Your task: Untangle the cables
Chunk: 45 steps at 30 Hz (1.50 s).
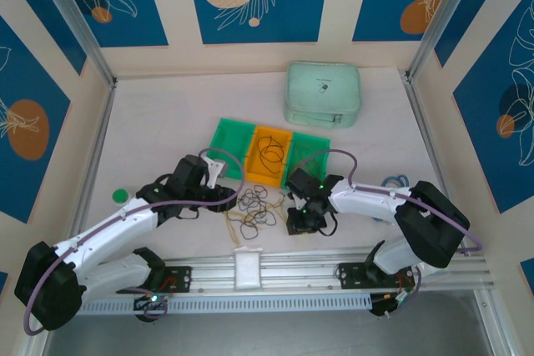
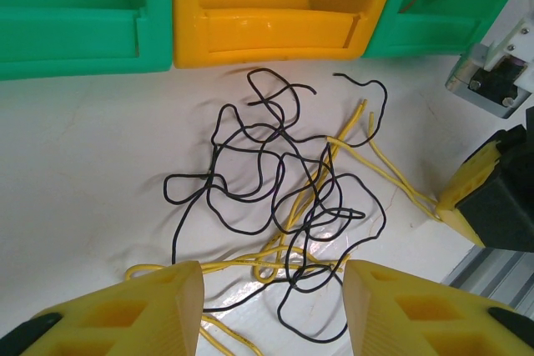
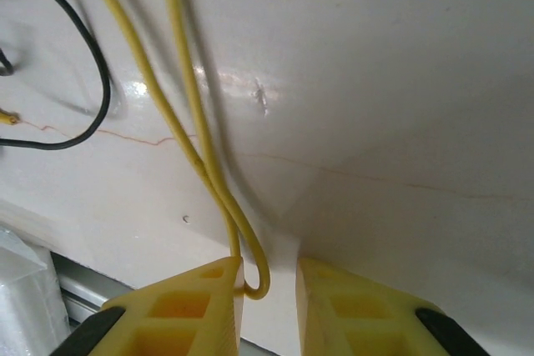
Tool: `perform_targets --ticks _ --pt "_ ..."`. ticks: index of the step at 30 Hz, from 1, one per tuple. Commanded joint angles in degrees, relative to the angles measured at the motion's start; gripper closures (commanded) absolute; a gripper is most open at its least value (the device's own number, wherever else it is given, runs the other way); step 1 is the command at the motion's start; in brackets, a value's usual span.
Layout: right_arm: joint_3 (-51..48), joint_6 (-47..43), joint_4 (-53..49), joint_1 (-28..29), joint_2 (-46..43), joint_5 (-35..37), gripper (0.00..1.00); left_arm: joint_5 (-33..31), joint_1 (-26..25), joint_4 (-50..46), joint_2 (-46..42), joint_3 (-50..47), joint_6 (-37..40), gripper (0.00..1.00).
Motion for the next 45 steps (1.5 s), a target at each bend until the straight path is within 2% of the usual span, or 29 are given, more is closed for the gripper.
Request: perform_targets --ticks 1,18,21,25,32,40,45 --pt "-0.8 1.3 1.6 0.5 0.1 -2.6 0.76 0.5 0.3 -0.2 -0.7 0.0 0.0 0.53" --pt "-1.7 2.5 3.3 0.5 2.8 -3.6 0.83 0.4 0.3 -0.3 -0.5 0.0 0.1 0.52" --pt "-2.0 2.5 3.5 0.5 3.4 -4.3 0.86 0.3 0.3 -0.3 -0.7 -0.3 0.1 0.52" --pt "-2.0 1.9 2.6 0.5 2.8 -4.7 0.96 0.2 0.4 -0.4 -1.2 -0.5 0.0 0.52" --pt "-1.0 -1.1 -5.2 0.5 -2.6 -4.7 1.00 0.0 0.3 -0.5 -1.3 -0.3 0.3 0.52" --pt "0.5 -3.7 -16.8 0.0 -12.1 -9.4 1.00 -0.6 0.4 -0.6 -1.0 1.3 0.7 0.52" --pt "5.5 -1.9 -20.2 0.4 -18.9 -8.8 1.00 -5.6 0.5 -2.2 -2.9 2.3 -0.9 0.53"
